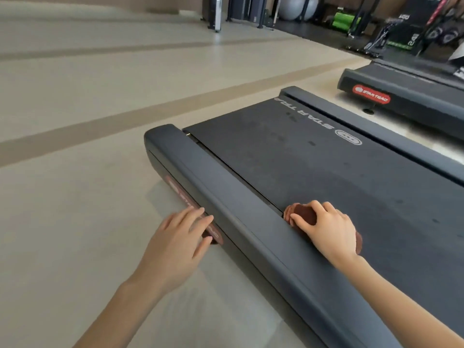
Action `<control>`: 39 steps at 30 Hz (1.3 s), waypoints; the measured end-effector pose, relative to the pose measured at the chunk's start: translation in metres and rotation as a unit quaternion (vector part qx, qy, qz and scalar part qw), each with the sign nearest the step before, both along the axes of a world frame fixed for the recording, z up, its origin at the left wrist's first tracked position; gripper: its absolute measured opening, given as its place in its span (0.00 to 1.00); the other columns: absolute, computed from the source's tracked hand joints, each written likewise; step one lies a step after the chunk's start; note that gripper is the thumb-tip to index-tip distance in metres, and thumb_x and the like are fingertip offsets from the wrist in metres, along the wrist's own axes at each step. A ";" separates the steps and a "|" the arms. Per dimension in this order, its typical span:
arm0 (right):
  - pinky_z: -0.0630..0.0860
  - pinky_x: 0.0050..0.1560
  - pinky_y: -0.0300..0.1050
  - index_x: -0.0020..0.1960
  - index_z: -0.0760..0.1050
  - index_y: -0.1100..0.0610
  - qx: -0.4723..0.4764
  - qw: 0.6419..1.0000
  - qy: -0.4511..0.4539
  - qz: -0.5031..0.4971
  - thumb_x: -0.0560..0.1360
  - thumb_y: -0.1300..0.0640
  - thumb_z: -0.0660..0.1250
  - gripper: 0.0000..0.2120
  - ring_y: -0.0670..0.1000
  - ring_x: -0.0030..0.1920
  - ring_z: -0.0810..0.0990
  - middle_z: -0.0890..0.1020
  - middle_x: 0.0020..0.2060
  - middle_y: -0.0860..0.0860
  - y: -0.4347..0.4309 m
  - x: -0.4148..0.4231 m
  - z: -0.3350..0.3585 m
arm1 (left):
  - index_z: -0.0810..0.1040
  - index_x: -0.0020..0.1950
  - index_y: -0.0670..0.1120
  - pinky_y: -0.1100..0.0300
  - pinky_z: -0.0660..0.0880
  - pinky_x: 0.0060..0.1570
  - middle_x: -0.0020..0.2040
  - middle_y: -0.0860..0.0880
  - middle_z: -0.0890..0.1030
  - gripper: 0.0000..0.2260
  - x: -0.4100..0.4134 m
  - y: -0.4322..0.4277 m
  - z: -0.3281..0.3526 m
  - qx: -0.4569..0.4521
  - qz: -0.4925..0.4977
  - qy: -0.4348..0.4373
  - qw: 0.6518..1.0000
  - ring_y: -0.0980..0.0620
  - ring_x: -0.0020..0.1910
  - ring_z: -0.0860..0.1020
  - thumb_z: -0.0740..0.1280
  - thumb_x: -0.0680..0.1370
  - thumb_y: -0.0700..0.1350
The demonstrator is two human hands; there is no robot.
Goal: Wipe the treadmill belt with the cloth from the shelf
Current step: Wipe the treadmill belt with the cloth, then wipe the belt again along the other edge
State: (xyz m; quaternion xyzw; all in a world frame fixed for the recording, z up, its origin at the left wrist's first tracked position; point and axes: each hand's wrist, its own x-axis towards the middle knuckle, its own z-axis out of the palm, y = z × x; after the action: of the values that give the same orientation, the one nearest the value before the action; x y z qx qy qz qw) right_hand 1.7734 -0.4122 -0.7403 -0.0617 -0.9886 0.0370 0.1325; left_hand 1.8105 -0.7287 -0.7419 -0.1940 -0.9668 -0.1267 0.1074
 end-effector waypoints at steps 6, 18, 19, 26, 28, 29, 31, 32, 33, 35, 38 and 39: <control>0.69 0.46 0.50 0.55 0.78 0.54 -0.039 0.995 0.039 0.086 0.73 0.38 0.65 0.21 0.61 0.44 0.78 0.78 0.44 0.54 -0.049 -0.066 -0.002 | 0.78 0.62 0.49 0.53 0.75 0.57 0.60 0.50 0.79 0.21 0.016 -0.047 -0.018 -0.043 0.096 -0.023 0.994 0.49 0.59 0.78 0.53 0.77 0.54; 0.74 0.45 0.48 0.53 0.79 0.53 -0.099 0.940 -0.045 0.324 0.63 0.33 0.69 0.28 0.56 0.42 0.79 0.80 0.44 0.50 -0.165 -0.106 0.080 | 0.76 0.66 0.47 0.49 0.73 0.58 0.64 0.48 0.77 0.22 -0.021 -0.086 0.077 -0.054 0.140 -0.046 0.988 0.48 0.60 0.77 0.53 0.77 0.54; 0.74 0.44 0.47 0.53 0.80 0.52 -0.104 0.933 -0.056 0.341 0.63 0.34 0.71 0.27 0.55 0.42 0.79 0.80 0.43 0.50 -0.177 -0.100 0.096 | 0.76 0.66 0.47 0.49 0.73 0.59 0.64 0.48 0.77 0.22 -0.018 -0.092 0.095 -0.049 0.148 -0.049 0.987 0.48 0.60 0.77 0.53 0.78 0.54; 0.74 0.37 0.43 0.47 0.81 0.51 -0.074 0.893 -0.033 0.443 0.64 0.32 0.67 0.25 0.53 0.33 0.78 0.80 0.36 0.48 -0.243 -0.066 0.245 | 0.78 0.63 0.46 0.47 0.74 0.57 0.62 0.47 0.79 0.23 0.007 -0.134 0.246 -0.058 0.204 -0.076 0.974 0.46 0.58 0.78 0.52 0.78 0.55; 0.75 0.37 0.45 0.48 0.81 0.51 -0.073 0.884 -0.039 0.459 0.65 0.32 0.62 0.26 0.52 0.34 0.79 0.80 0.37 0.48 -0.252 -0.062 0.298 | 0.78 0.62 0.46 0.47 0.74 0.58 0.61 0.46 0.79 0.22 0.014 -0.144 0.301 -0.059 0.225 -0.066 0.970 0.45 0.58 0.78 0.52 0.79 0.55; 0.75 0.37 0.45 0.48 0.81 0.51 -0.070 0.881 -0.038 0.466 0.65 0.32 0.61 0.26 0.52 0.34 0.79 0.80 0.37 0.49 -0.255 -0.060 0.324 | 0.79 0.62 0.45 0.47 0.74 0.58 0.60 0.46 0.80 0.22 0.017 -0.148 0.329 -0.061 0.233 -0.062 0.969 0.45 0.57 0.78 0.53 0.79 0.55; 0.75 0.37 0.45 0.47 0.81 0.52 -0.064 0.877 -0.039 0.475 0.66 0.32 0.61 0.26 0.52 0.34 0.78 0.80 0.37 0.49 -0.260 -0.057 0.380 | 0.79 0.60 0.45 0.46 0.74 0.59 0.58 0.46 0.81 0.22 0.025 -0.156 0.386 -0.061 0.246 -0.055 0.966 0.45 0.57 0.79 0.53 0.79 0.54; 0.74 0.37 0.45 0.47 0.81 0.52 -0.061 0.874 -0.037 0.480 0.66 0.32 0.61 0.26 0.53 0.34 0.78 0.80 0.37 0.49 -0.263 -0.056 0.407 | 0.80 0.60 0.45 0.46 0.73 0.59 0.57 0.46 0.81 0.21 0.030 -0.159 0.413 -0.059 0.250 -0.050 0.965 0.45 0.57 0.79 0.53 0.79 0.54; 0.74 0.37 0.45 0.47 0.81 0.53 -0.059 0.872 -0.035 0.485 0.66 0.32 0.61 0.26 0.53 0.34 0.78 0.80 0.37 0.49 -0.265 -0.054 0.435 | 0.80 0.60 0.45 0.46 0.73 0.60 0.57 0.46 0.81 0.21 0.034 -0.162 0.440 -0.056 0.254 -0.046 0.964 0.45 0.56 0.79 0.54 0.79 0.54; 0.74 0.37 0.46 0.47 0.81 0.53 -0.066 0.869 -0.033 0.489 0.66 0.32 0.62 0.26 0.53 0.35 0.79 0.80 0.37 0.49 -0.269 -0.051 0.491 | 0.80 0.60 0.45 0.47 0.73 0.60 0.57 0.46 0.81 0.21 0.041 -0.167 0.494 -0.053 0.263 -0.042 0.962 0.45 0.57 0.79 0.54 0.79 0.55; 0.75 0.38 0.45 0.48 0.82 0.53 -0.096 0.870 -0.023 0.484 0.66 0.34 0.63 0.25 0.53 0.36 0.79 0.81 0.38 0.49 -0.277 -0.042 0.571 | 0.79 0.61 0.45 0.46 0.71 0.62 0.58 0.45 0.80 0.21 0.048 -0.172 0.564 -0.055 0.293 -0.028 0.954 0.44 0.59 0.77 0.54 0.79 0.55; 0.74 0.38 0.45 0.48 0.82 0.53 -0.103 0.871 -0.022 0.480 0.66 0.34 0.63 0.25 0.52 0.36 0.78 0.81 0.39 0.49 -0.280 -0.037 0.595 | 0.78 0.61 0.45 0.45 0.70 0.63 0.59 0.45 0.79 0.21 0.049 -0.172 0.584 -0.052 0.301 -0.025 0.952 0.43 0.60 0.76 0.54 0.79 0.55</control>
State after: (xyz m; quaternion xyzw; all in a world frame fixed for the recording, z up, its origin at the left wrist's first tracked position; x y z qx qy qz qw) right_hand 1.7361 -0.6922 -0.1451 0.4059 -0.8899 0.1962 0.0695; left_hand 1.8594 -0.9009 -0.1577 0.1042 -0.9879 -0.0432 0.1061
